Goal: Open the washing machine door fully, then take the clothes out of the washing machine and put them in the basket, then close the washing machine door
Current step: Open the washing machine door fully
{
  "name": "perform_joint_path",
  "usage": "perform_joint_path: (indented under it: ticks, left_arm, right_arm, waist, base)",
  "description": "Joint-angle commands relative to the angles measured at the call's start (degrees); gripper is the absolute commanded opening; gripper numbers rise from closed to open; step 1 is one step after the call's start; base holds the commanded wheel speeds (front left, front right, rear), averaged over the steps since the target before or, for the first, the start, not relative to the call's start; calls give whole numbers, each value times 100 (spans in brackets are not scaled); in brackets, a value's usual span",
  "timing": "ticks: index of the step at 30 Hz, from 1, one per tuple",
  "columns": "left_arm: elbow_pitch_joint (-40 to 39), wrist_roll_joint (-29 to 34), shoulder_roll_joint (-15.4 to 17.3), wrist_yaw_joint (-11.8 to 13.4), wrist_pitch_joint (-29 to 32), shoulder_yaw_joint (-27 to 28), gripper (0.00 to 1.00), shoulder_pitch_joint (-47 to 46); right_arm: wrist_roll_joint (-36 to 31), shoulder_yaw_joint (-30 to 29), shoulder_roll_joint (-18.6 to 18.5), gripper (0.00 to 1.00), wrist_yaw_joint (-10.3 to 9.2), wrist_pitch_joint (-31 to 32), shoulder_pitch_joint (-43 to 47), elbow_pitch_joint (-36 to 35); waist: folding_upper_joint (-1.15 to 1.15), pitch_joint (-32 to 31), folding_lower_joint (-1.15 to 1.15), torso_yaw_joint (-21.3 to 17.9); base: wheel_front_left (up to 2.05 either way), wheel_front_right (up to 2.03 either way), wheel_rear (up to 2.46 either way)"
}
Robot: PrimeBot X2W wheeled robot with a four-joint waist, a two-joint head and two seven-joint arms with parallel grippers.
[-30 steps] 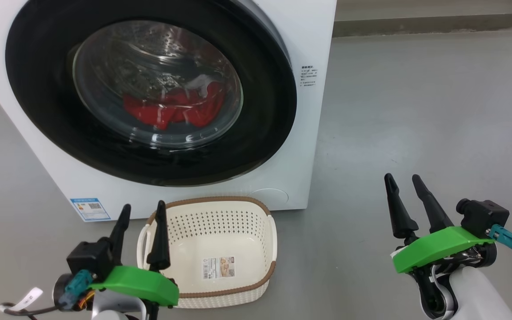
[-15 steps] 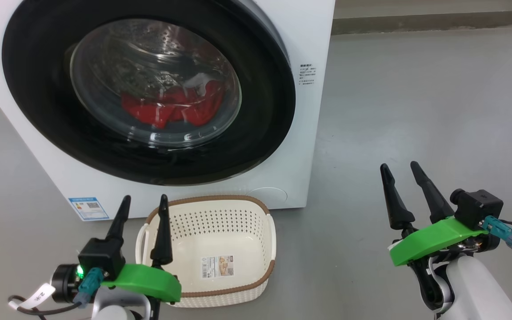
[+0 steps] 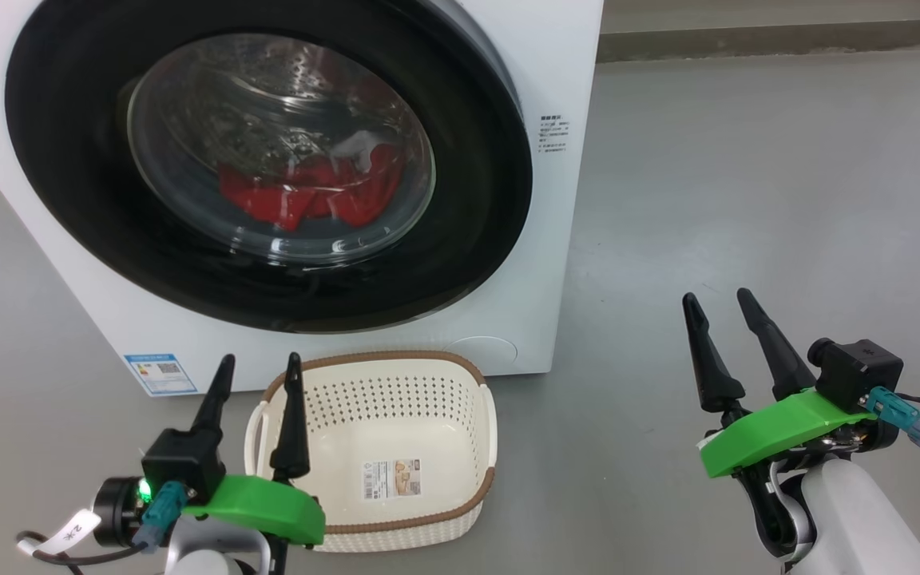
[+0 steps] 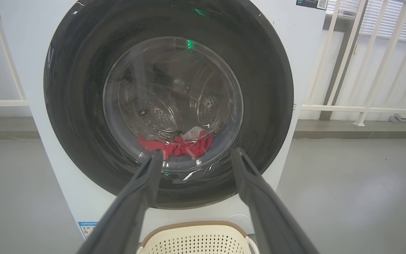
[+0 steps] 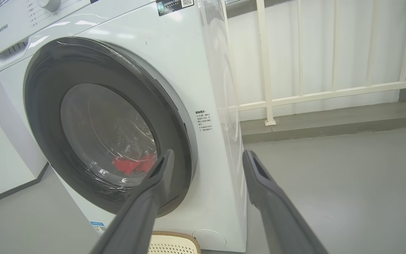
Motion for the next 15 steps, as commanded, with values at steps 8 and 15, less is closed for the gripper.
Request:
perform_joint_path:
  ticks: [8, 15]
  left_arm:
    - [-184, -51, 103, 29, -70, 118, 100, -256]
    - [-318, -61, 103, 31, -70, 83, 100, -297]
  right_arm:
    - [-63, 83, 5, 100, 3, -53, -217, -98]
    - [-54, 105, 5, 100, 3, -53, -364, -110]
  waist:
    - [0, 32, 0, 55]
    - [0, 266, 0, 96]
  base:
    - [0, 0, 0]
    - [0, 0, 0]
